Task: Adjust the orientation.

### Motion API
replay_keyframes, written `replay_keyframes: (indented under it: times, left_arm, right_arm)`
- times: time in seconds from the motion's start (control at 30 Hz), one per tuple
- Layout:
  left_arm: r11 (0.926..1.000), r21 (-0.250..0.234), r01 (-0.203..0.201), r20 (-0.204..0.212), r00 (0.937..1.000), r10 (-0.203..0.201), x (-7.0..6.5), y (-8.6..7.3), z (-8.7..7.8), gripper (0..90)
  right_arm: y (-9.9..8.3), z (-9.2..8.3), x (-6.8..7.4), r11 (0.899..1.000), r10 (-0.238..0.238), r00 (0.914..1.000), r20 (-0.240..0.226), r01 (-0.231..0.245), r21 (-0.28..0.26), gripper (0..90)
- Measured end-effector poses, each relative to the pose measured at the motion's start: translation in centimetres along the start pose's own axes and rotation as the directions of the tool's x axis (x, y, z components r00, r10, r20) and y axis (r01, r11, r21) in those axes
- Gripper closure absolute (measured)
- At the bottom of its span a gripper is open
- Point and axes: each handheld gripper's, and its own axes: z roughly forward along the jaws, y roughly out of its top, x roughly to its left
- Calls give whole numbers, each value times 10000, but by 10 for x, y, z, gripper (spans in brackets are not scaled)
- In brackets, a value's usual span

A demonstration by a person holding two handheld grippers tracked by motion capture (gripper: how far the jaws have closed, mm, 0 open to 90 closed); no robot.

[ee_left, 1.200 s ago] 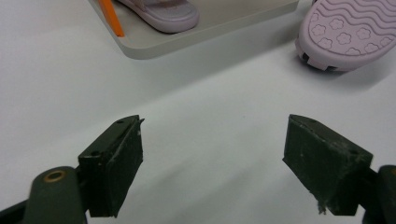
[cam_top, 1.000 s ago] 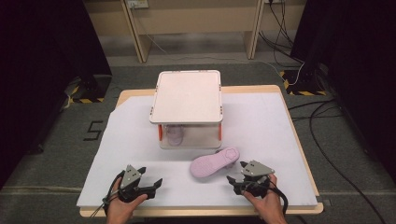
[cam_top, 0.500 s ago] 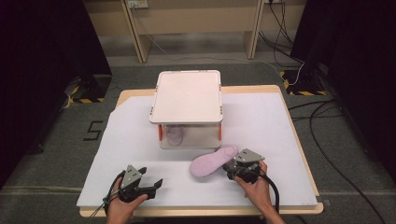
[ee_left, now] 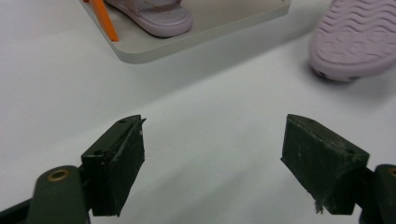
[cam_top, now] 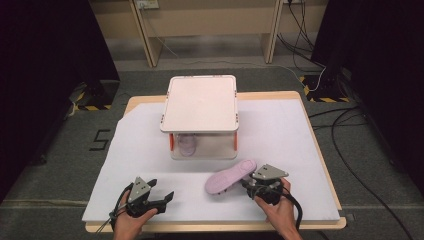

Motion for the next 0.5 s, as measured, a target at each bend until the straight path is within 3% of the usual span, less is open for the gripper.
replay_keyframes:
  times: [0.1,0.23,0.43,0.5]
  left_arm:
    - [10000,24,-7,-18,10000,7,0,0,0,208]
    - [10000,9,-31,-34,10000,31,-1,0,0,207]
    - [10000,57,-55,-3,10000,55,-1,0,1,207]
    - [10000,13,-33,-7,10000,33,-1,0,1,207]
  right_arm:
    - [-9,-14,2,9986,507,9984,-259,-503,160,584]
    - [-24,-23,3,9892,1418,9883,-564,-1394,444,521]
    - [-29,-23,-1,9747,2231,9732,-555,-2234,5,418]
    - [-28,-24,-1,9741,2239,9734,-479,-2250,-204,406]
